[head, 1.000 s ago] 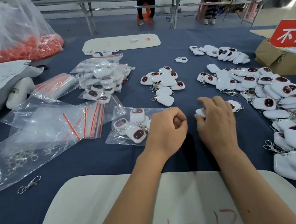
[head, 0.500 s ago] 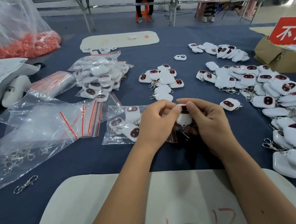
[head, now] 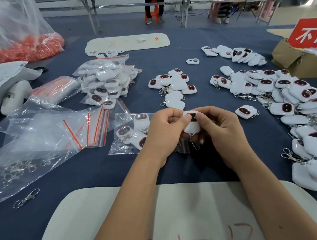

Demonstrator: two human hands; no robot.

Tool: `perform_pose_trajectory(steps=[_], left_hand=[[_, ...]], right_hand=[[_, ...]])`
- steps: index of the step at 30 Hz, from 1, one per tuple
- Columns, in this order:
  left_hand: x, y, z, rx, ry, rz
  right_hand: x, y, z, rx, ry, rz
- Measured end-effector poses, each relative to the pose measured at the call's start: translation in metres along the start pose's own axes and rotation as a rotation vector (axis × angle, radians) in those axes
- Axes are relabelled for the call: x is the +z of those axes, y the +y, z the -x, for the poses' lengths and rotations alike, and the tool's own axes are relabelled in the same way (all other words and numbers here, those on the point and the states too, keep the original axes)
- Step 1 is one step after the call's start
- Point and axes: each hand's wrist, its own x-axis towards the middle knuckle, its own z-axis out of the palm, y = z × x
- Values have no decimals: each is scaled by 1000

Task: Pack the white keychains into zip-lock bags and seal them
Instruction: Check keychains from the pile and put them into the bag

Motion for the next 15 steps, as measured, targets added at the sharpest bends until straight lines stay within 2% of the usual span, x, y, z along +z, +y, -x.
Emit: perform_pose_trajectory(steps=[5, 15], left_hand=[[-3, -2, -2, -12, -9, 2], [-4, -6, -1, 80, -38, -8]], right_hand=[[1, 0, 0, 1, -8, 1], [1, 0, 0, -21, 58, 83]])
